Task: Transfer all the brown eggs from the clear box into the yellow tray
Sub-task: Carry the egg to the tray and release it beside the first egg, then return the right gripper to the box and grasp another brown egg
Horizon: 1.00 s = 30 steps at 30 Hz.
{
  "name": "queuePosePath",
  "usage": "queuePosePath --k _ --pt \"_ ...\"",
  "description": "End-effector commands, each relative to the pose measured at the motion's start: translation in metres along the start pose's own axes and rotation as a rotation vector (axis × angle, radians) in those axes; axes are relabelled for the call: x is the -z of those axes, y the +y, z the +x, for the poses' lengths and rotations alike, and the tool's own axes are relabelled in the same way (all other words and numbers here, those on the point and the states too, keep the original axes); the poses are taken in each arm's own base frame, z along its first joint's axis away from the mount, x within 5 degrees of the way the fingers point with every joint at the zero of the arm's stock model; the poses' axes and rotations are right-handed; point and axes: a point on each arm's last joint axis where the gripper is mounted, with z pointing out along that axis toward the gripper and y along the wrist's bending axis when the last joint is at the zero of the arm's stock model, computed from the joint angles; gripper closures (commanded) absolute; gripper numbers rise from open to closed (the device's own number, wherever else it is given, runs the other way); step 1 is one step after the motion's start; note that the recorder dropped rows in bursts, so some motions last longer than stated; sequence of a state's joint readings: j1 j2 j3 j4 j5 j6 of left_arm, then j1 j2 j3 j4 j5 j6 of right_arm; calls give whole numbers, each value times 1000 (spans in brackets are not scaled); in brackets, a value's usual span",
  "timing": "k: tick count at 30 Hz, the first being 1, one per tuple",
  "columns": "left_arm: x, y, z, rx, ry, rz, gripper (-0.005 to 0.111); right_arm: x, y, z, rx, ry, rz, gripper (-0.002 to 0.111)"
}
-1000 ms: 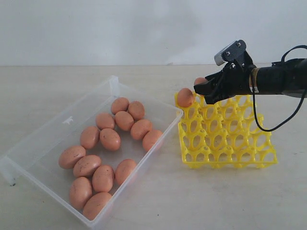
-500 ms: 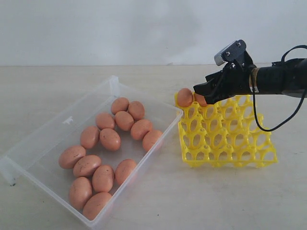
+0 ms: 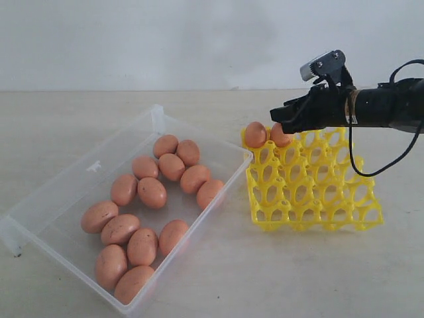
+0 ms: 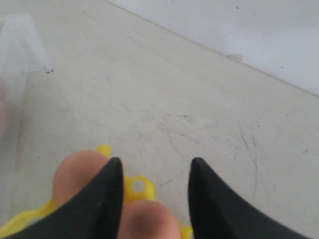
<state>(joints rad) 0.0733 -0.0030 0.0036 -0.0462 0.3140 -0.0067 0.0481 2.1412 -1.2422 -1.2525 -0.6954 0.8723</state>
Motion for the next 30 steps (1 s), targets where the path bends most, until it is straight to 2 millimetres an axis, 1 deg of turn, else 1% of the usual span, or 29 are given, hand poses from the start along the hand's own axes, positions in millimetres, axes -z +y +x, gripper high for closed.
queuePosePath --k 1,4,6,7,9,10,11,12,13,14,15,16,18,19,21,22,23,25,28,30 --pt "0 0 -2 6 -8 7 111 20 11 -35 -144 -8 -34 107" --pt "0 0 -2 6 -8 7 111 39 30 -61 -136 20 -103 109" --pt "0 0 -2 6 -8 7 111 51 47 -74 -97 84 -156 109" --pt "0 0 -2 6 -8 7 111 57 57 -84 -105 74 -164 109" --pt "0 0 -2 6 -8 7 111 68 76 -95 -107 60 -138 109" --pt "0 0 -2 6 -8 7 111 77 83 -100 -114 51 -56 109" --pt "0 0 -2 6 -8 7 111 82 91 -103 -112 44 18 109" --pt "0 0 -2 6 -8 7 111 91 95 -104 -109 33 147 109" --pt "0 0 -2 6 -8 7 111 100 103 -104 -107 18 283 109" --pt "0 0 -2 6 -8 7 111 113 104 -101 -104 -1 450 109" --pt "0 0 -2 6 -8 7 111 124 108 -99 -78 -13 576 109" --pt "0 0 -2 6 -8 7 111 139 115 -95 -35 -28 748 109" --pt "0 0 -2 6 -8 7 111 158 124 -89 42 -30 933 109" --pt "0 0 -2 6 -8 7 111 172 125 -84 63 -12 1047 109" --pt "0 0 -2 6 -8 7 111 183 125 -75 23 50 1111 109" --pt "0 0 -2 6 -8 7 111 187 125 -68 -19 134 1098 109" --pt "0 0 -2 6 -8 7 111 185 125 -62 -45 193 1051 109" --pt "0 0 -2 6 -8 7 111 178 130 -50 -98 327 874 109" --pt "0 0 -2 6 -8 7 111 166 147 -40 -108 463 584 109" --pt "0 0 -2 6 -8 7 111 162 160 -40 -81 512 428 109"
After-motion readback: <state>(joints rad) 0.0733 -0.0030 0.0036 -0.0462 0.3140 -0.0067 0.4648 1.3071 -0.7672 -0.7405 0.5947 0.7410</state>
